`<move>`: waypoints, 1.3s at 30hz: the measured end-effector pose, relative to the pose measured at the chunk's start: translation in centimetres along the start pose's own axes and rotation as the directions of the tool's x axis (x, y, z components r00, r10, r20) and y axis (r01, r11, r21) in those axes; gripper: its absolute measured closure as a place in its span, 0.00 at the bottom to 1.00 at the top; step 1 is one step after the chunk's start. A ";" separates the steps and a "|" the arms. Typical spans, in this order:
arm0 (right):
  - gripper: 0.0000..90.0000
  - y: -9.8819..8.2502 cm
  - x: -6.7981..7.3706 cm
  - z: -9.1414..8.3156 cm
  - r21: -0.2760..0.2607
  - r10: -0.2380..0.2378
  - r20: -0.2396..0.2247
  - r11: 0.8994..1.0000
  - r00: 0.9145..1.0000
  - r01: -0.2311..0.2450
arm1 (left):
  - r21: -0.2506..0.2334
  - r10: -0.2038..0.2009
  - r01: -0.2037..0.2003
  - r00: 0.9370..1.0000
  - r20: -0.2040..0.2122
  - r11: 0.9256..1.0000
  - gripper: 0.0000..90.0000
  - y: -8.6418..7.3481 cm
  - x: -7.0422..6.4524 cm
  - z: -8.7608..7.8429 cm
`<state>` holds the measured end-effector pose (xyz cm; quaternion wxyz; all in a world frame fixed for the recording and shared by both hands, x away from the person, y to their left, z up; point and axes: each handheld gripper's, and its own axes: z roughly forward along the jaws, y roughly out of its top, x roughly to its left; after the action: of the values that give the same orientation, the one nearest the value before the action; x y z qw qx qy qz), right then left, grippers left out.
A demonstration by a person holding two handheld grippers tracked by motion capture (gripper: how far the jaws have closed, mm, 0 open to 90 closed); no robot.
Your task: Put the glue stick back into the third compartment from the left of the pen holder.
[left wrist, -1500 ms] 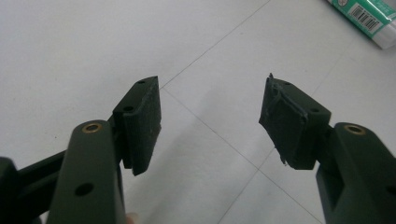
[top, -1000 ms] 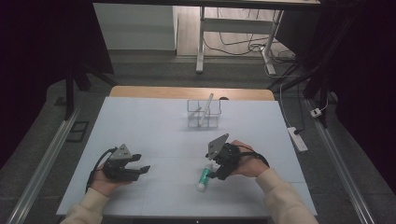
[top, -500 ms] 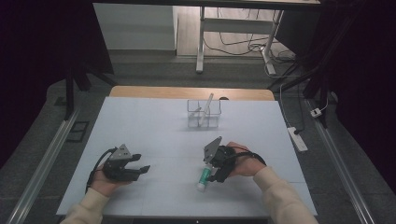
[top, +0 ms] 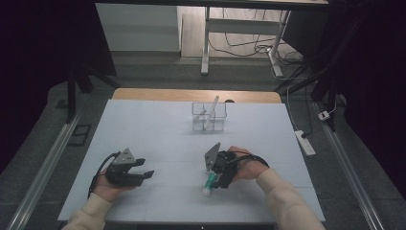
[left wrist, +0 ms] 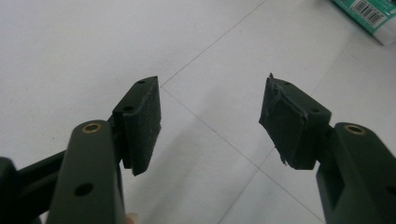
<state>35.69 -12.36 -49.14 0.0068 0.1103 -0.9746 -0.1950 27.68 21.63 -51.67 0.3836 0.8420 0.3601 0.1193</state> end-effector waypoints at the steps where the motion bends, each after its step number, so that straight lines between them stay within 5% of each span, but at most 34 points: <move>1: 0.30 -0.1 -0.1 0.0 0.003 0.000 -0.005 1.000 1.000 0.000 | 0.000 0.000 0.000 1.000 0.000 1.000 0.42 0.0 0.0 0.0; 12: 0.31 -0.5 -0.1 0.3 0.021 0.013 -0.032 1.000 0.999 -0.012 | -0.004 -0.007 0.007 1.000 0.009 1.000 0.42 0.0 0.0 0.0; 16: 0.34 -0.8 0.0 1.0 0.087 0.008 -0.015 0.996 1.000 -0.006 | -0.004 -0.006 0.006 1.000 0.010 1.000 0.42 0.0 0.0 0.0; 28: 0.71 -1.4 -0.1 0.3 0.031 -0.018 -0.014 0.999 1.000 0.019 | -0.002 -0.006 0.006 1.000 0.009 1.000 0.42 0.0 0.0 0.0; 32: 0.72 -1.5 0.0 0.2 0.019 -0.006 -0.011 1.000 1.000 0.006 | -0.003 -0.006 0.006 1.000 0.009 1.000 0.42 0.0 0.0 0.0; 39: 0.72 -1.7 -0.2 -0.8 -0.084 0.138 0.037 0.987 0.990 -0.134 | -0.018 0.029 -0.030 1.000 -0.010 0.999 0.43 0.5 -0.7 -0.3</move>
<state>36.24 -14.13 -49.06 0.0039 0.0391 -0.9710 -0.2360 27.34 21.07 -51.08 0.3877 0.8431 0.3484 0.1325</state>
